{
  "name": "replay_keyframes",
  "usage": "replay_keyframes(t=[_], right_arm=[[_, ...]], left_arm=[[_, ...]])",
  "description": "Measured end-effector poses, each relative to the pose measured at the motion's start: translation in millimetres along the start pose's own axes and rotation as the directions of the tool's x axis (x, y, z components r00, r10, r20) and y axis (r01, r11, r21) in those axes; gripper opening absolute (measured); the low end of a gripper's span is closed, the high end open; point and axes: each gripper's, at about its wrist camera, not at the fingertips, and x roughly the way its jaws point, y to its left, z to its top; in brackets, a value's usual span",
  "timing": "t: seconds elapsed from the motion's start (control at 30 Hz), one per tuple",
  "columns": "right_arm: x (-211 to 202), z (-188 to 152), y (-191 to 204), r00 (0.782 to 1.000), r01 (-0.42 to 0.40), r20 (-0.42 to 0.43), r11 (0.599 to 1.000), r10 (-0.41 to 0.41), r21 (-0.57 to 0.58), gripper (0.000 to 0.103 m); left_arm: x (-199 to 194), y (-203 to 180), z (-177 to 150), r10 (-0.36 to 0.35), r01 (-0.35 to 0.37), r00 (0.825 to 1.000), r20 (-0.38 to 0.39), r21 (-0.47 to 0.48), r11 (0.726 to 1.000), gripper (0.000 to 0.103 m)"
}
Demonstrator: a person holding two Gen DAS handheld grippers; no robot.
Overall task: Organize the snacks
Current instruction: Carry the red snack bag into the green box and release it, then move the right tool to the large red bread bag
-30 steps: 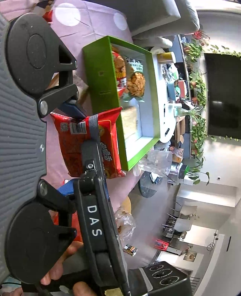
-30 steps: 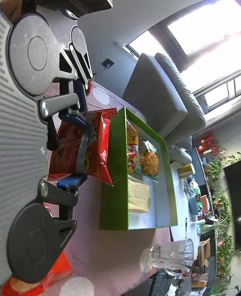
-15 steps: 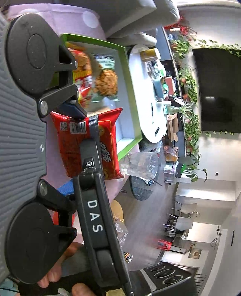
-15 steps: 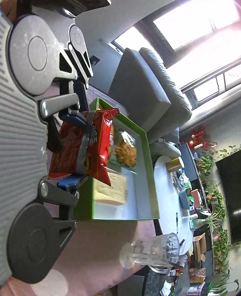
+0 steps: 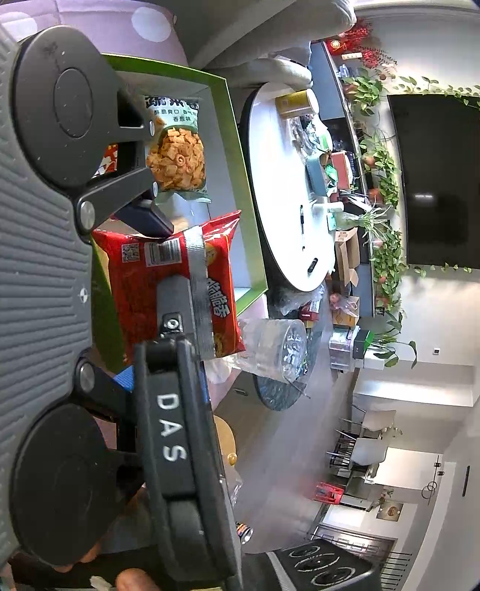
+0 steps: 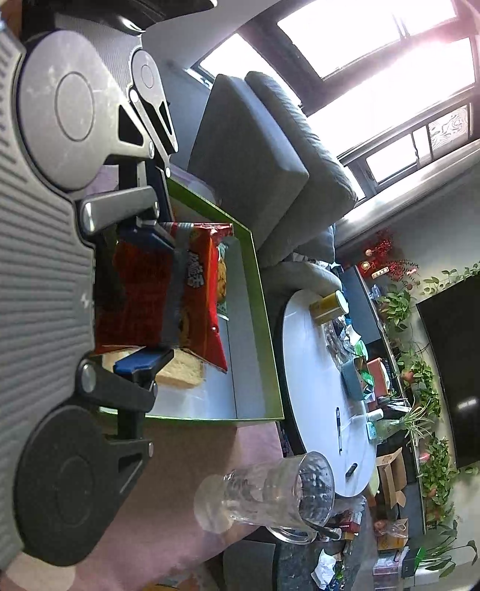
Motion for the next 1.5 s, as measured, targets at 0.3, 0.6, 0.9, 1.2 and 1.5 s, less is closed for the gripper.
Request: replay_keyframes(t=[0.3, 0.6, 0.9, 1.2, 1.5], right_arm=[[14.1, 7.8, -3.2, 1.000, 0.031, -0.005, 0.999, -0.031, -0.016, 0.056], [27.2, 7.2, -15.2, 0.999, 0.035, -0.035, 0.999, -0.035, 0.010, 0.056], [23.5, 1.3, -22.8, 0.996, 0.082, -0.026, 0.996, -0.081, 0.027, 0.056], [-2.7, -4.0, -22.3, 0.997, 0.080, -0.003, 0.997, -0.080, 0.010, 0.057], [-37.1, -38.0, -27.1, 0.989, 0.142, -0.023, 0.989, -0.143, -0.048, 0.064]], left_arm=[[20.5, 7.0, 6.2, -0.010, 0.009, 1.000, -0.029, -0.037, 0.999, 0.068], [41.5, 10.2, -0.1, -0.016, 0.010, 0.997, -0.082, -0.071, 0.997, 0.068], [38.3, 9.8, -9.3, -0.027, 0.018, 0.995, -0.100, -0.094, 0.995, 0.074], [8.8, 6.5, -19.6, -0.005, -0.004, 0.997, -0.077, -0.114, 0.993, 0.075], [-31.9, -2.1, -43.2, 0.001, -0.006, 0.999, -0.047, -0.124, 0.992, 0.077]])
